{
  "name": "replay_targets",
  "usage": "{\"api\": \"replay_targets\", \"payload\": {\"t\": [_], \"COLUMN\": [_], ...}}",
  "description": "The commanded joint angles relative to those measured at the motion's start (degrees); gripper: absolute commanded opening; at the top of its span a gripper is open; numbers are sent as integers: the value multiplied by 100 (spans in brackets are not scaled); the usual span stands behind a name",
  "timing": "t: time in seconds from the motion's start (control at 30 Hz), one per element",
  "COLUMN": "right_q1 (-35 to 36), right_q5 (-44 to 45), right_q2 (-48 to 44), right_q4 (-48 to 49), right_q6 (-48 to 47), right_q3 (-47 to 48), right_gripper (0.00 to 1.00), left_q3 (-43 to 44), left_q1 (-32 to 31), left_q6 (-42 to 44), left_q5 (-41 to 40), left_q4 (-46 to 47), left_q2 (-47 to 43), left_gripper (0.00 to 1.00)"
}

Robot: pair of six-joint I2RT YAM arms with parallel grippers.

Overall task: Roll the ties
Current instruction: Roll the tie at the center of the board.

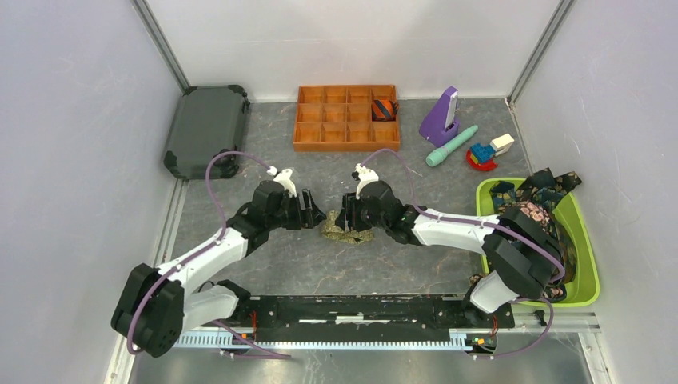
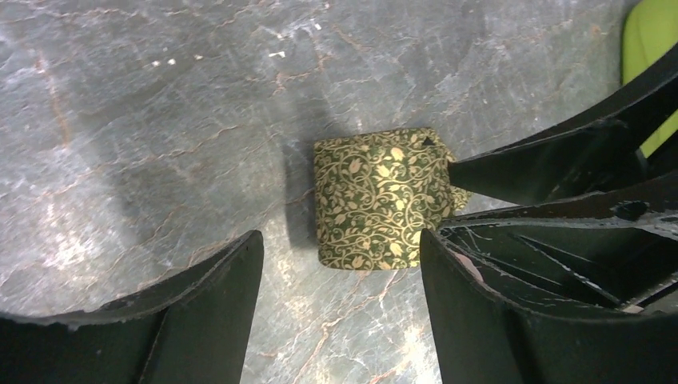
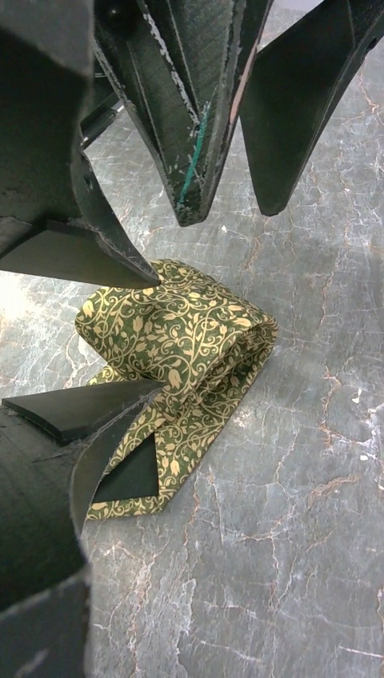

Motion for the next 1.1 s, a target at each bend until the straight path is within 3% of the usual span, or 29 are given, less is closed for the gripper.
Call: {"api": "replay_targets", "payload": {"t": [0.0, 0.4, 1.07], "right_q1": [48, 48, -100], "right_q5": [210, 215, 147], "right_q2": [19, 64, 261], "right_q4": [54, 236, 381], "right_q6": [-24, -70, -143], "right_q3": [66, -268, -281], "right_gripper": [52, 43, 43], "left_q3": [-94, -330, -524], "left_q1": [48, 48, 47], "left_q6": [183, 129, 139], "left_q5": [496, 918, 1615], "left_q4": [939, 1454, 2742], "left_q2": [147, 489, 1490], "left_gripper": [78, 79, 80]}}
